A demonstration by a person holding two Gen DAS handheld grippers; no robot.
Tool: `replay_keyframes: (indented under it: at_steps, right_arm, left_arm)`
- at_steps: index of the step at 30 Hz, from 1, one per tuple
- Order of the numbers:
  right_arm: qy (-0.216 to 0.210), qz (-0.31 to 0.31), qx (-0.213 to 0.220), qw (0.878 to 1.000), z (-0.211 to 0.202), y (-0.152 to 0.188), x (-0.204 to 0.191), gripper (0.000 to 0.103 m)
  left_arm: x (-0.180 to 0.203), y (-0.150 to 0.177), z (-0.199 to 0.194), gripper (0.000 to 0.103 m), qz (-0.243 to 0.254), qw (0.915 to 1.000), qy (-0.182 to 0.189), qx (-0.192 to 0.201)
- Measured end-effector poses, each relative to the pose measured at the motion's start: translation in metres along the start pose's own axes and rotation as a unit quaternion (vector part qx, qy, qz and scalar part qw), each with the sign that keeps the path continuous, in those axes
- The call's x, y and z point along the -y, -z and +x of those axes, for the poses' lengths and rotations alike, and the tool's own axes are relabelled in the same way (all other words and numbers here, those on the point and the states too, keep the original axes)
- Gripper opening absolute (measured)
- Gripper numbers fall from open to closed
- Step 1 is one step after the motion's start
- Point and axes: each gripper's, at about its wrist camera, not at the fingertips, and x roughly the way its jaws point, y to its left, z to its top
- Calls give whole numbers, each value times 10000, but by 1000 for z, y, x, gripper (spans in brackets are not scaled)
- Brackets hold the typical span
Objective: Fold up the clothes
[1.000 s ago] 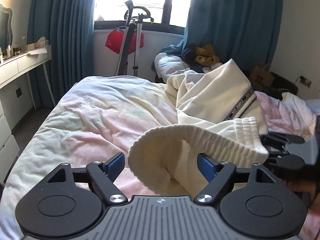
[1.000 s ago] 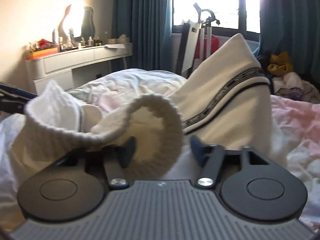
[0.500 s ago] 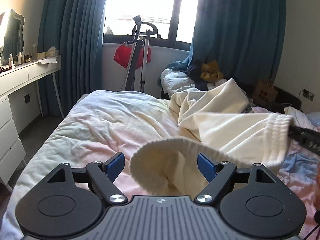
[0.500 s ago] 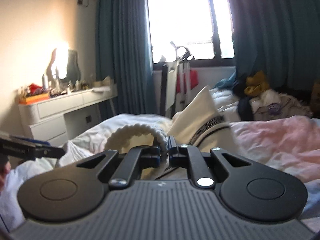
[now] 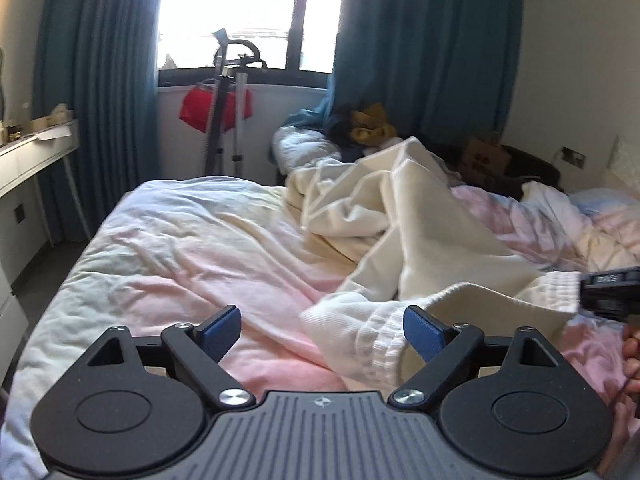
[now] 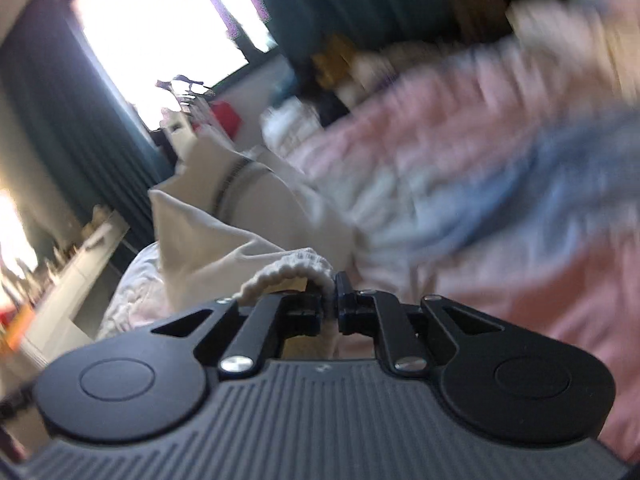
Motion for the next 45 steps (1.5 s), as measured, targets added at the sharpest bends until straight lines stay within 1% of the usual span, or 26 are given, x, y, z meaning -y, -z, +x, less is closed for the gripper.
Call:
replay_keyframes:
  at_steps: [2,4,8,9,11,12,13,16,20,21,23,24,25,26,28,29,32,36,37,38,40,42,43,44,45]
  right_arm:
    - [19,-39,-41,10000,6,3,-1,11]
    - [11,-79,-69,9999,10,4,-3,11]
    - [-171,-162,-37,9997,11,2,-9,11]
    - [-206,-162,-32,9997,11,1,-10,11]
    - [-232,-142,-27,9996,10,0,-10,11]
    - [-239,-144,-27,9996,10,0,-11,11]
    - [-248,-160,-23,9996,9,0,-12,11]
    - [-280,-253,2,9993,7,0,-16,11]
    - [-338,-333,-12,9989,6,1,-20,11]
    - [-350,-360,-23,9987,6,1,-20,11]
    - [-391,-406,-63,9984,7,2,-22,11]
    - [-417,-425,-101,9982,8,3,-22,11]
    - [-440,-447,-146,9979,9,4,-23,11]
    - [-441,-472,-181,9977,10,5,-23,11]
    - [-393,-506,-218,9977,9,7,-22,11]
    - [-369,-482,-214,9979,8,6,-21,11]
    - [-404,-251,-213,9986,7,5,-14,11]
    - [-396,-215,-217,9987,8,5,-14,11]
    - [-398,-233,-213,9987,8,5,-15,11]
    - [-401,-241,-214,9987,8,5,-16,11]
    - [-403,-237,-226,9987,9,4,-16,11]
    - [-408,-212,-236,9987,9,4,-16,11]
    - [-412,-203,-243,9986,10,4,-16,11]
    - [-417,-196,-251,9986,10,4,-15,11]
    - [-423,-190,-259,9986,10,4,-15,11]
  left_arm:
    - [6,1,1,90,45,9999,112,-46]
    - [12,4,4,90,189,9995,172,-179]
    - [24,11,12,90,569,9968,272,-498]
    - [27,13,17,90,692,9955,183,-616]
    - [29,18,29,90,826,9927,-143,-862]
    - [28,20,36,90,801,9916,-289,-974]
    - [24,21,42,90,669,9911,-399,-1075]
    - [6,21,58,90,138,9897,-632,-1278]
    - [-19,18,60,87,-431,9867,-908,-1281]
    - [-26,17,60,82,-583,9855,-968,-1266]
    - [-35,16,61,73,-838,9843,-843,-1302]
    - [-38,16,61,63,-921,9839,-775,-1322]
    - [-36,16,61,54,-899,9844,-725,-1326]
    - [-33,16,60,52,-846,9854,-679,-1310]
    - [-27,14,54,51,-759,9878,-568,-1234]
    - [-25,14,49,51,-728,9891,-498,-1178]
    - [-17,13,36,57,-814,9919,-175,-963]
    - [-16,9,11,77,-993,9932,152,-589]
    - [-16,9,6,81,-1068,9926,253,-518]
    - [-17,9,2,82,-1135,9919,346,-451]
    - [-15,7,3,83,-1112,9923,341,-426]
    - [-13,6,10,83,-1017,9930,284,-533]
    - [-10,7,15,83,-894,9937,290,-615]
    - [-6,8,19,83,-729,9947,208,-696]
    - [-3,11,25,83,-553,9952,50,-803]
